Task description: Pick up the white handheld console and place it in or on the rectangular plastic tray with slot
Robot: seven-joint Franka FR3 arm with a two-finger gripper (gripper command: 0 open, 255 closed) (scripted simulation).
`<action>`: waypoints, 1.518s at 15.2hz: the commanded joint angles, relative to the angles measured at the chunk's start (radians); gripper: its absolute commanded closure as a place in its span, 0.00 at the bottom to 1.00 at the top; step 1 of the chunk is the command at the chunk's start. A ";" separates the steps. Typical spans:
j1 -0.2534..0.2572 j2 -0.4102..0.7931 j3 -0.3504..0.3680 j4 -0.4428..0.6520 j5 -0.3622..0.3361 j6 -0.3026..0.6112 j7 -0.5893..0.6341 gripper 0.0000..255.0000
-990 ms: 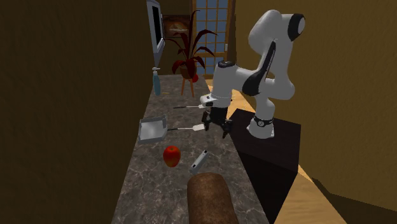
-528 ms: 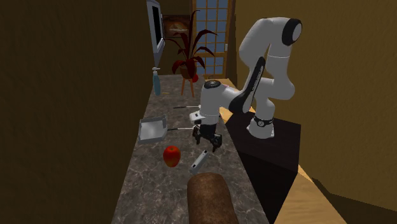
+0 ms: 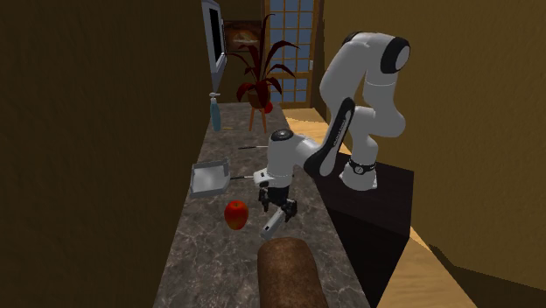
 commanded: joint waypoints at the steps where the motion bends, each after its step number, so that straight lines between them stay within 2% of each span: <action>1: -0.007 0.028 0.012 0.001 0.023 0.026 -0.016 0.00; 10: -0.015 0.051 0.022 0.004 0.040 0.044 -0.028 0.00; 11: -0.015 0.050 0.022 0.004 0.040 0.044 -0.028 1.00; 20: -0.015 0.051 0.022 0.004 0.040 0.044 -0.028 1.00; 23: -0.002 0.010 0.003 0.001 0.008 0.008 -0.005 1.00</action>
